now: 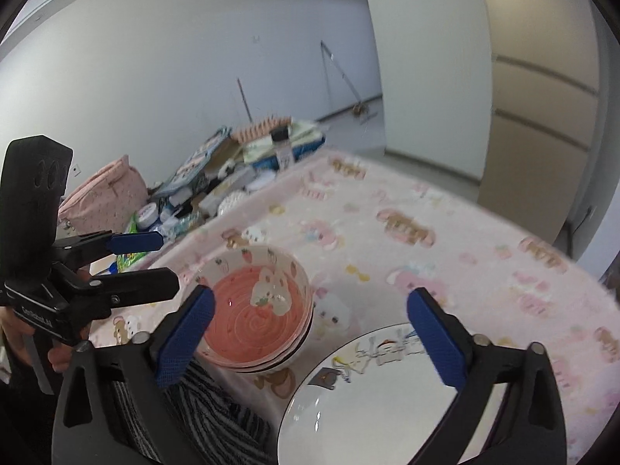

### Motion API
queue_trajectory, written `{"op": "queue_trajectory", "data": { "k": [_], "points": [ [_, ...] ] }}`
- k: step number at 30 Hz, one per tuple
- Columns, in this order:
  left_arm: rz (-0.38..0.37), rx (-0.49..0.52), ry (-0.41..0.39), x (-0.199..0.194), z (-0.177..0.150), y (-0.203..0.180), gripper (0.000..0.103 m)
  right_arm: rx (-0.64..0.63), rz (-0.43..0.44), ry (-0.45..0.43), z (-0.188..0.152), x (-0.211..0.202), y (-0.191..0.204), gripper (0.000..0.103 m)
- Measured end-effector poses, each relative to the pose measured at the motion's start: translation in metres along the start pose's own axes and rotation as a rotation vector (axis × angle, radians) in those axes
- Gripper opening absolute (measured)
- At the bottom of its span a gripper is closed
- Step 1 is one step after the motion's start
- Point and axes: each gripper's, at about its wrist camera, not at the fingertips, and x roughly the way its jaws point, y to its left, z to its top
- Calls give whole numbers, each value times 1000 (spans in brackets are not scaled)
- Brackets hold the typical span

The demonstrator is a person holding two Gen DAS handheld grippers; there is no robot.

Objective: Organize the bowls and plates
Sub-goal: 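Move both grippers to the pink bowls nested in the white bowl, then close both grippers on the bowl stack rim and lift it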

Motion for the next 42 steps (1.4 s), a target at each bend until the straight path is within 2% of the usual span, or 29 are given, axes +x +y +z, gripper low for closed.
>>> {"op": "queue_trajectory", "data": {
  "k": [2,6,10,14,20,25,26,30,32,40,42],
  "points": [
    [6,-28,22,9,-5,8,103,9,18,34,-1,14,-3,93],
    [-17,-103,72,28,-17,26,103,18,66,102,-2,40,-7,80],
    [-8,-131,92,41,-22,36,103,-2,73,167,-5,62,-7,71],
    [-25,-150,111,52,-24,41,103,-31,82,209,-4,74,-4,70],
    [-34,-162,157,67,-28,41,103,-71,117,317,-2,97,0,55],
    [-13,-142,188,73,-31,37,86,-68,168,382,4,108,-4,46],
    [-17,-149,194,75,-31,37,80,-71,178,397,5,111,-3,46],
    [-104,-207,222,80,-33,40,61,-89,205,454,4,122,-2,43],
    [-119,-218,224,81,-32,39,56,-73,228,463,6,125,-5,43],
    [-111,-245,203,84,-32,39,53,-55,268,487,11,132,-9,43],
    [-122,-254,192,84,-33,41,53,-68,248,492,11,133,-7,49]
  ]
}}
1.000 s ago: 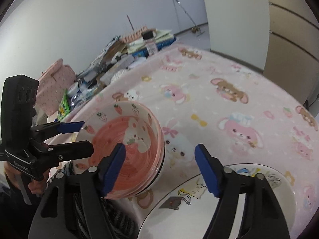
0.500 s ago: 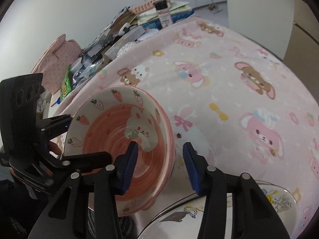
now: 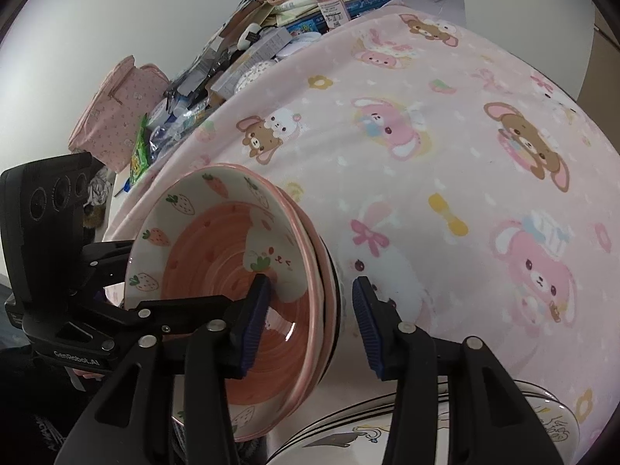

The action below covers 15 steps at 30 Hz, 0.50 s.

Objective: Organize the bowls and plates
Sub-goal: 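Close both grippers on the bowl stack rim and lift it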

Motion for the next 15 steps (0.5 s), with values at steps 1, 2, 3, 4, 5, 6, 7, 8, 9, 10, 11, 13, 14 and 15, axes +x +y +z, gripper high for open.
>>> {"op": "queue_trajectory", "data": {
  "k": [1,2,3,4,5,6,7,8,9,10,11,13,14,15],
  "points": [
    [-6,-3,-3,0,-1,1,53,-3,-2,2,0,1,2,51],
    [-17,-10,-9,0,-1,3,52,-7,6,8,1,2,4,51],
    [-21,-11,-15,-1,-2,4,52,-12,15,12,0,4,5,51],
    [-21,-9,-21,-1,-2,4,51,-17,21,13,0,5,7,50],
    [-21,-8,-25,-2,-2,4,50,-22,16,6,-1,4,8,50],
    [-23,-6,-31,-2,-3,4,50,-26,17,3,-2,4,8,50],
    [-27,-6,-36,-3,-4,4,49,-24,26,0,-3,4,7,50],
    [-32,-4,-43,-4,-6,5,48,-20,37,-4,-4,4,6,50],
    [-33,-4,-48,-6,-8,6,44,-22,44,-11,-6,4,6,49],
    [-30,-5,-53,-7,-9,8,43,-26,47,-19,-7,3,6,49],
    [-21,-2,-59,-8,-11,9,39,-30,50,-26,-9,1,7,48],
    [-24,11,-74,-9,-13,9,38,-39,46,-36,-12,-2,10,46],
    [-24,14,-79,-10,-14,9,38,-40,42,-41,-13,-3,11,46],
    [-26,15,-85,-11,-15,10,37,-34,40,-49,-14,-4,11,45]
  ]
}}
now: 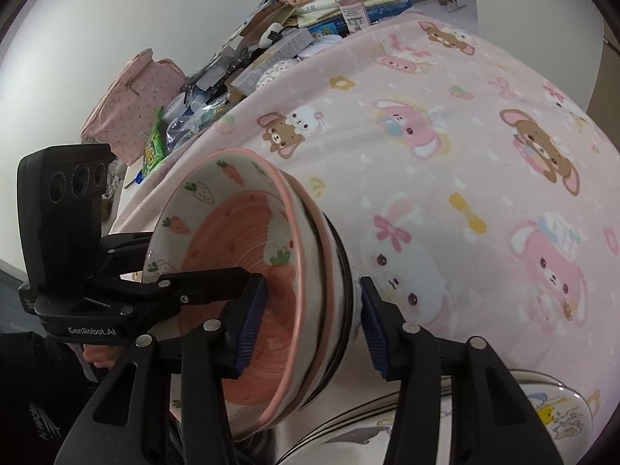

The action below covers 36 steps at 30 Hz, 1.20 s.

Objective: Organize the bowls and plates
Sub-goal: 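Close both grippers on the bowl stack rim and lift it, then carry the bowl stack with both grippers over the plate stack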

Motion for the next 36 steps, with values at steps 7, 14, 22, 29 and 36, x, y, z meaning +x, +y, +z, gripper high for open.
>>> {"op": "queue_trajectory", "data": {
  "k": [7,14,22,29,36],
  "points": [
    [-49,-27,-18,0,-3,10,39,82,0,-109,-12,-14,-2,33],
    [-95,-49,-25,-5,0,13,31,248,95,-242,-25,-24,-20,31],
    [-91,28,-90,-33,11,-13,30,325,153,-346,-33,-52,-13,34],
    [-107,128,-146,-66,23,-58,29,346,130,-451,-41,-102,2,34],
    [-135,216,-162,-81,17,-107,29,350,71,-518,-63,-151,10,34]
  ]
}}
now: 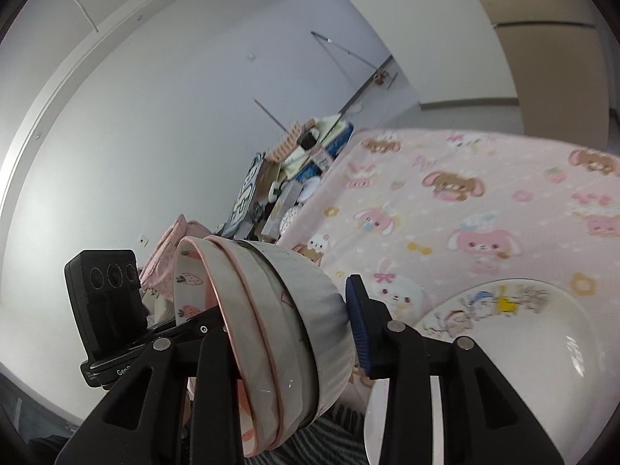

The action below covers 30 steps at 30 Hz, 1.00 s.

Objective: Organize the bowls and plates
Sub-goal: 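Carry the bowl stack with both grippers over the plate stack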

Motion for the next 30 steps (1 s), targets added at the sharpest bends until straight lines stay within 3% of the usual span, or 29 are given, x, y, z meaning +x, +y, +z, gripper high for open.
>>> {"op": "queue_trajectory", "data": {
  "k": [7,15,24,30],
  "points": [
    [-40,68,11,8,0,-46,29,25,-37,-78,-11,-50,-5,34],
    [-57,115,65,33,-16,-77,30,89,-94,-121,-34,-80,-29,34],
    [0,158,137,69,-40,-82,30,196,-109,-97,-66,-75,-68,35],
    [-3,151,173,87,-46,-77,30,242,-83,-78,-75,-71,-89,35]
  ]
}}
